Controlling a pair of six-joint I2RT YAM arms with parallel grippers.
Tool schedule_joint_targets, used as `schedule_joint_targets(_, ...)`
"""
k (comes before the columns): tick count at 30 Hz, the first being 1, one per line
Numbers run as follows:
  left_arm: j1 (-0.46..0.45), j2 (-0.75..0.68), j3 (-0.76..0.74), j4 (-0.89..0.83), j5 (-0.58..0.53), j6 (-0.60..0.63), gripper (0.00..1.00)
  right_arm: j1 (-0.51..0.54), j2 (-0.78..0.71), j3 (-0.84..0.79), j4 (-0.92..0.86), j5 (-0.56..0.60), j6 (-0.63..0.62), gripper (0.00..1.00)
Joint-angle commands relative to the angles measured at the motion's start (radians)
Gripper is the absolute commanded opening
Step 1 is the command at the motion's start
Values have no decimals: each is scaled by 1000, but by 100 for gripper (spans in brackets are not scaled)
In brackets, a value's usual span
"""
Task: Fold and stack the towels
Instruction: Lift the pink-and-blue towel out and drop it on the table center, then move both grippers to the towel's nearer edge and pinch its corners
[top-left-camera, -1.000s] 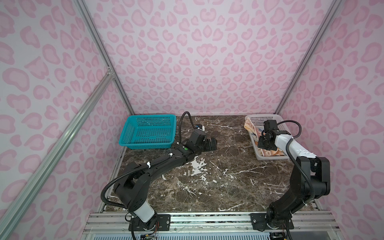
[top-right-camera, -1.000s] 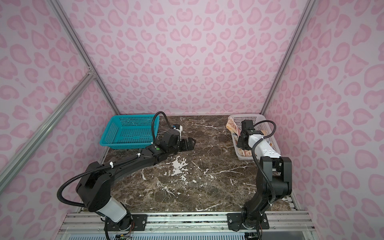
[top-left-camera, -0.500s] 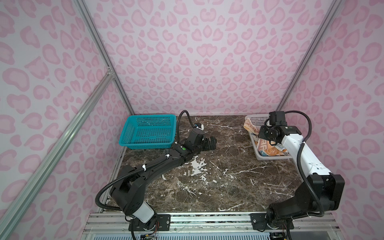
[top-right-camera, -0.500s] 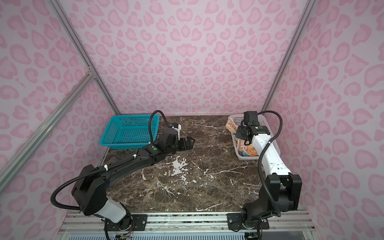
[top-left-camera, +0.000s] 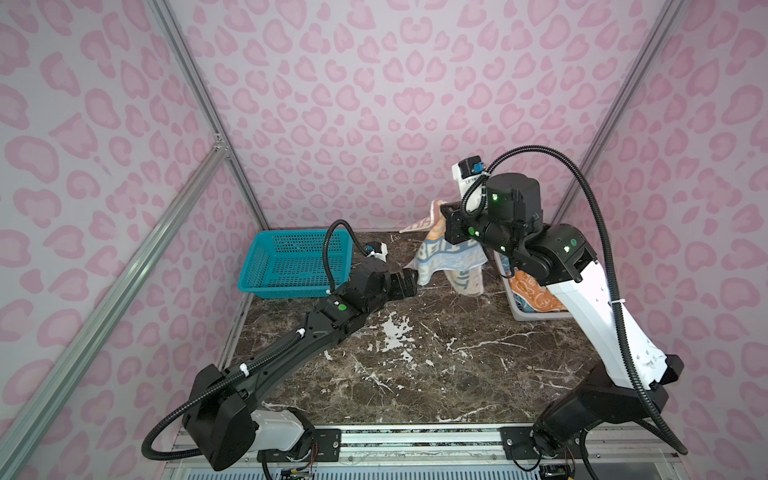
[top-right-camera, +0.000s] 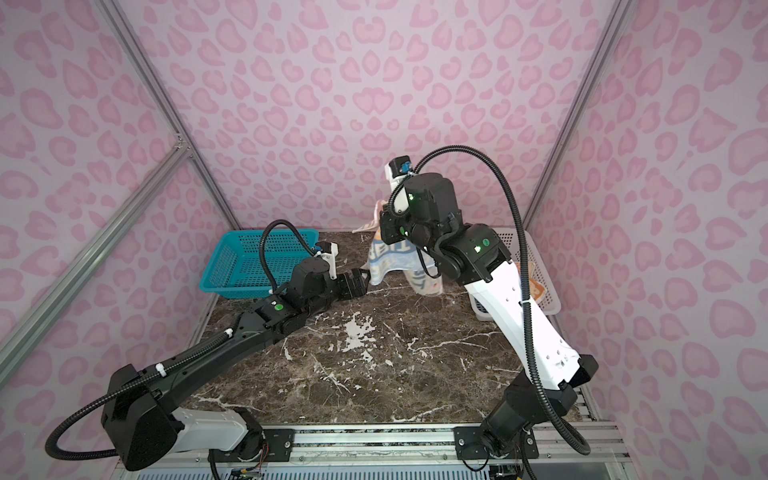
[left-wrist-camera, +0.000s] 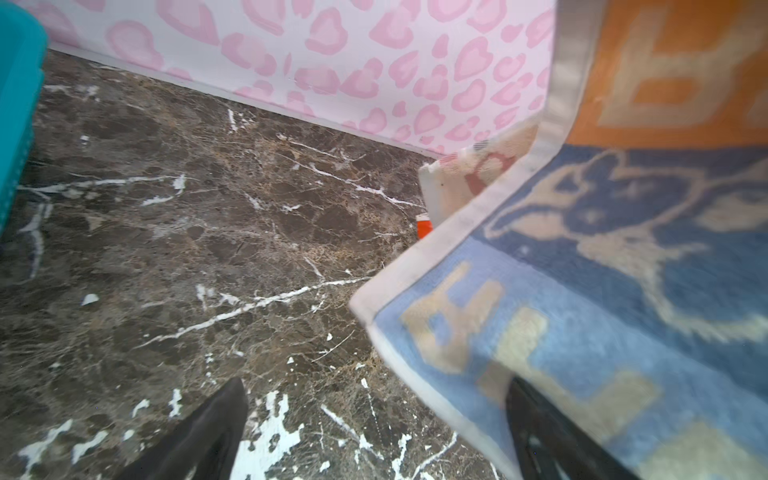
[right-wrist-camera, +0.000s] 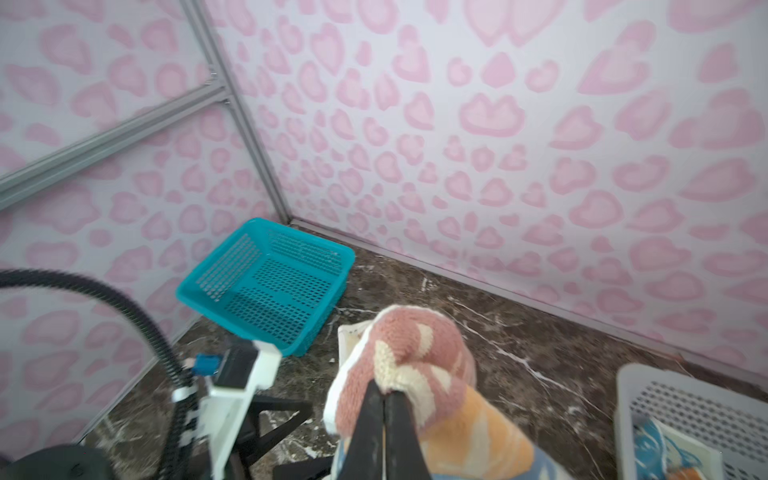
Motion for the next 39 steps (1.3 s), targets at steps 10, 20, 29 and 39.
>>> schedule_joint_targets(10,82,-102,-117,-24,-24,-22,98,-264,-20,-585,189,-157,193,63)
schedule_joint_targets(20,121,-61,-162,-46,24,-80,98,-262,47,-854,204,-298,183,91)
schedule_joint_targets(29,231,-63,-204,-107,119,-154,98,-40,276,-800,267,-288,267,81)
schedule_joint_targets(39,234,-78,-214,-157,128,-119,98,-91,422,-663,175,-208,250,9)
